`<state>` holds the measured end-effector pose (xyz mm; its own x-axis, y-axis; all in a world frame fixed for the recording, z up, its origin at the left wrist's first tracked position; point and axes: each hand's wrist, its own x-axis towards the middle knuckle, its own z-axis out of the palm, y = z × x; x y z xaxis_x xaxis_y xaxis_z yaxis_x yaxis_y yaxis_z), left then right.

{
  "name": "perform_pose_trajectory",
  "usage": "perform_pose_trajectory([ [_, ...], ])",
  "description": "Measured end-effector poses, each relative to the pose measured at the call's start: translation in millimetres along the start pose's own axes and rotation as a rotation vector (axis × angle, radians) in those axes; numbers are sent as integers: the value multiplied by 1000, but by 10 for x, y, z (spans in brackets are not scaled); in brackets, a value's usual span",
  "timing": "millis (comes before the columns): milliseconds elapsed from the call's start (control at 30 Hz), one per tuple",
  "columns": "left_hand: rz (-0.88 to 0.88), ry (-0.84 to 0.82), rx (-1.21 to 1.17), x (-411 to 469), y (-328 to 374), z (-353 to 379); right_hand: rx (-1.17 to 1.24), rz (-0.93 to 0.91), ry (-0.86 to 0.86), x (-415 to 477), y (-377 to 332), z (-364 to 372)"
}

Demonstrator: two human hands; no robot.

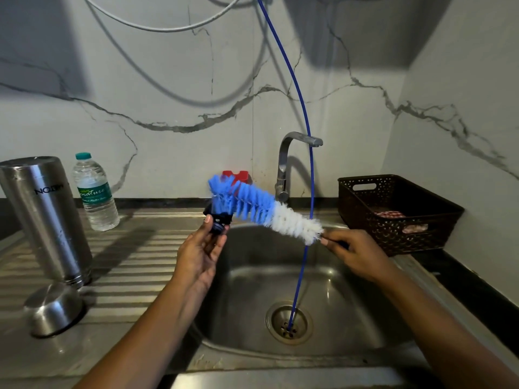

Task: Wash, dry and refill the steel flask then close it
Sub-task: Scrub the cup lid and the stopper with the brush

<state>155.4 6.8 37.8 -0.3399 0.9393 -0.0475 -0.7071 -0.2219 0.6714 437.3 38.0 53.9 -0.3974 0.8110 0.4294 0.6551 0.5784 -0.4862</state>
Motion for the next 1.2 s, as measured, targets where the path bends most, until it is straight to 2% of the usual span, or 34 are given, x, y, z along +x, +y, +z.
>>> perform_pose_trajectory([
  [100, 12, -19, -42, 16, 26, -14, 11, 88, -17, -67, 120, -120],
  [300, 57, -33, -28, 62, -14, -47, 47, -9, 13, 21, -55, 59],
  [467, 169, 59, -61, 107, 8, -82, 0, 206, -1, -51, 130, -175],
  [567, 275, 77, -14, 140, 5, -89, 87, 228, -73, -17, 56, -216],
  [700, 412, 116, 49, 182, 47, -120, 295, 183, -263, -29, -164, -204],
  [833, 493, 125, 160, 183, 48, -134, 484, 265, -305, -14, -201, -59],
  [967, 522, 86, 206, 153, -18, -73, 556, 363, -295, 19, -302, 0],
  [1200, 555, 122, 148, 207, 18, -130, 499, 407, -333, -70, -308, -218],
])
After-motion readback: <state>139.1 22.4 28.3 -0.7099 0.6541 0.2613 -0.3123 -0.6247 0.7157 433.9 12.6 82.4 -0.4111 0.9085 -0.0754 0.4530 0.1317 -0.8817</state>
